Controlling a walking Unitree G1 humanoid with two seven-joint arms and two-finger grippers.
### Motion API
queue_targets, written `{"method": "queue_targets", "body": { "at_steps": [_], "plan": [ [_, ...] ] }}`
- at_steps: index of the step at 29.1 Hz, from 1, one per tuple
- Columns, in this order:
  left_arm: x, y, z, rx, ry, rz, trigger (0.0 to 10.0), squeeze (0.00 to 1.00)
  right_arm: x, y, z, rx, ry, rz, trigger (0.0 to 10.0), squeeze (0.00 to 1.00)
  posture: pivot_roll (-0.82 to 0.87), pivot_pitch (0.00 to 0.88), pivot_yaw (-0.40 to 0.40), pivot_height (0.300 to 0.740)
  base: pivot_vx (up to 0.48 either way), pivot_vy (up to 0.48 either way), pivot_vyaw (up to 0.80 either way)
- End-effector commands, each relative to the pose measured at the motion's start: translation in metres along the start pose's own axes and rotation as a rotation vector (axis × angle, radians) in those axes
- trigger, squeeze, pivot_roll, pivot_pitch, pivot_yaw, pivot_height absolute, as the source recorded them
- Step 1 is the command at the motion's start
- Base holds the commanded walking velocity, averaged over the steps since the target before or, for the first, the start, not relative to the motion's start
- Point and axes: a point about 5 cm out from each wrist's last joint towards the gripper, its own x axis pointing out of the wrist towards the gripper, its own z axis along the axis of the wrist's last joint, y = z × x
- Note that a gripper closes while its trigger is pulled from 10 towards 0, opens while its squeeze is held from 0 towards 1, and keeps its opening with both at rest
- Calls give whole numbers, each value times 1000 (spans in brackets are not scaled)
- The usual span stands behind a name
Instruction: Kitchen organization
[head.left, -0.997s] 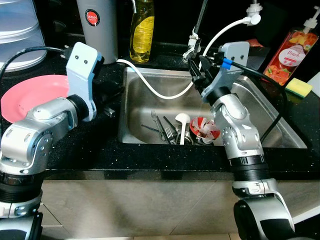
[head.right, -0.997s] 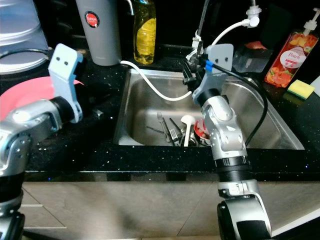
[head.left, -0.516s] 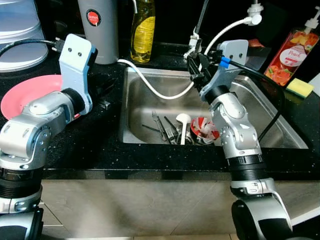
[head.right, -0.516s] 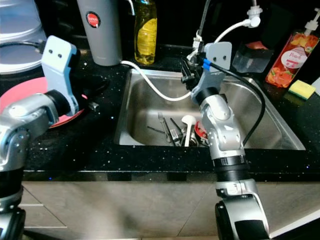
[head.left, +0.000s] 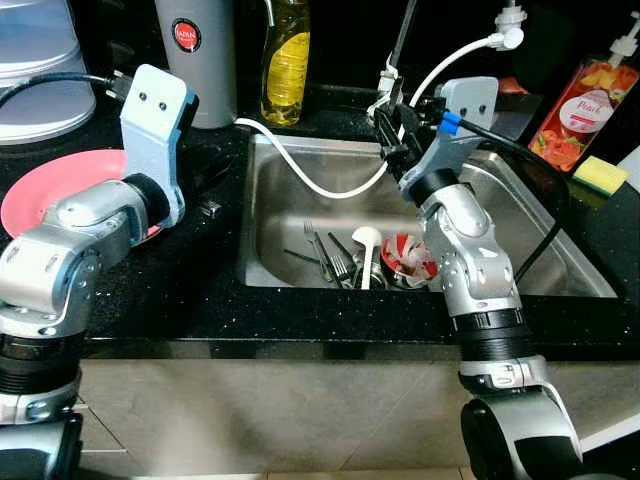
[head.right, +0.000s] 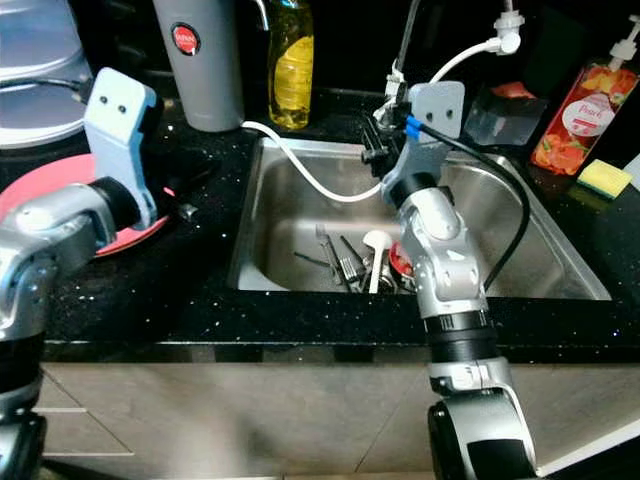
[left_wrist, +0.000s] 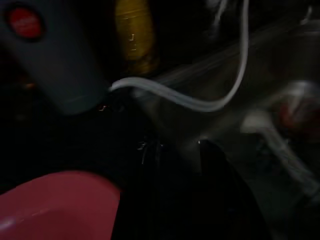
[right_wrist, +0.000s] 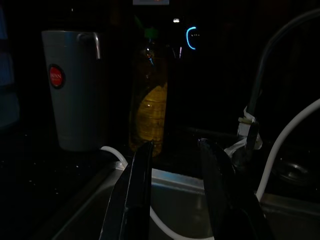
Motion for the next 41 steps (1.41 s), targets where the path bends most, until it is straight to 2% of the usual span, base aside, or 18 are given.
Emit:
{"method": "queue_targets", "body": {
  "at_steps": [1, 3, 4, 8, 16, 22, 28, 41],
  "plan": [
    [-1, -1, -4, 53, 41, 3, 10000, 0, 0, -1, -1, 1, 2, -3, 10000, 0, 339, 0, -79, 740, 0, 0, 0],
    [-6, 8, -5, 109, 95, 57, 10000, 0, 1, 1, -1, -5, 2, 8, 10000, 0, 333, 0, -72, 740, 0, 0, 0],
    [-6, 8, -5, 109, 95, 57, 10000, 0, 1, 1, -1, -5, 2, 8, 10000, 0, 333, 0, -72, 740, 0, 0, 0],
    [-11, 14, -10, 246, 222, 114, 10000, 0, -2, -1, -3, 0, 8, -4, 10000, 0, 334, 0, -70, 740, 0, 0, 0],
    [-15, 17, -22, 315, 339, 146, 10000, 0, -1, 2, -6, 6, 13, 10, 10000, 0, 344, 0, -84, 740, 0, 0, 0],
    [-20, 22, -32, 401, 436, 184, 10000, 0, 4, 7, -5, 10, 11, 32, 10000, 0, 349, 0, -94, 740, 0, 0, 0],
    [-19, 13, -42, 392, 473, 116, 10000, 0, 3, 4, -5, 8, 9, 23, 10000, 0, 338, 0, -86, 740, 0, 0, 0],
    [-16, 5, -33, 465, 415, 62, 10000, 0, 4, 5, -5, 9, 3, 29, 10000, 0, 344, 0, -85, 740, 0, 0, 0]
  ]
}}
